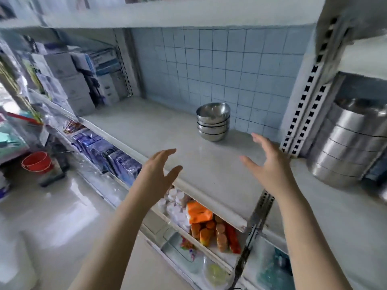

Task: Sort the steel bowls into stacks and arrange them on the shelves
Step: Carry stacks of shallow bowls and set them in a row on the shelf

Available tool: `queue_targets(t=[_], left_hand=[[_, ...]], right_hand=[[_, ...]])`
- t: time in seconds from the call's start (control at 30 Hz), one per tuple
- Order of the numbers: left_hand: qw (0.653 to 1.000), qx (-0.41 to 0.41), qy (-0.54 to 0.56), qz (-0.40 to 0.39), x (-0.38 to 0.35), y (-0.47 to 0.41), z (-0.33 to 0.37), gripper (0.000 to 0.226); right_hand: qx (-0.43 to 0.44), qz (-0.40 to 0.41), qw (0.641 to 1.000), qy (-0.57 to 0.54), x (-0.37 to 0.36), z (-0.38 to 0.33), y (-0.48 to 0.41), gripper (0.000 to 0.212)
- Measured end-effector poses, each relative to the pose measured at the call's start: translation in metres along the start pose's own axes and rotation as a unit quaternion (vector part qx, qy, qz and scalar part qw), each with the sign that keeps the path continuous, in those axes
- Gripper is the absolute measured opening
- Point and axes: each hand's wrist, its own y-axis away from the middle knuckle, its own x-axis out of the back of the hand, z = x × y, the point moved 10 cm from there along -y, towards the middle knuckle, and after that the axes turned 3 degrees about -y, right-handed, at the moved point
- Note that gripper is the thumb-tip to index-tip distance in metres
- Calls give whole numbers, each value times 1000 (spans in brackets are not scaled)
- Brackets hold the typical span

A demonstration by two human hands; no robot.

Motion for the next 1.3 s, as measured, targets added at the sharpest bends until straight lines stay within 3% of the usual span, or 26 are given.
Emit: queue_targets(t=[0.1,0.23,0.43,0.5,0.63,0.73,1.03,1.13,1.3], left_hand=[[1000,-5,20,-16,-17,-48,-31,53],[996,-19,78,-48,-53,-111,-52,58],[964,-18,208,-165,-128,-208,-51,101],[939,-13,274,-206,-149,-231,-47,106],[888,-71,347,-295,-178,-254,-39,81],[864,-107,364,-330,-176,-265,-38,79],[841,-193,325,-386,-161,-270,-48,70],[837,-209,316,-395,-159,-269,-47,68],[830,-225,322,-397,-154,-270,-46,76]], right_hand=[[-42,7,998,-46,-38,14,-49,67],[-136,23,982,-131,-75,44,-103,91],[-215,-6,962,-168,-116,80,-150,111],[-219,-4,961,-171,-124,88,-154,107],[-242,46,961,-129,-123,95,-148,102],[-248,98,958,-107,-121,94,-143,87],[-235,204,946,-90,-134,68,-114,69],[-240,216,944,-71,-136,65,-109,51],[-256,208,943,-54,-136,63,-109,45]])
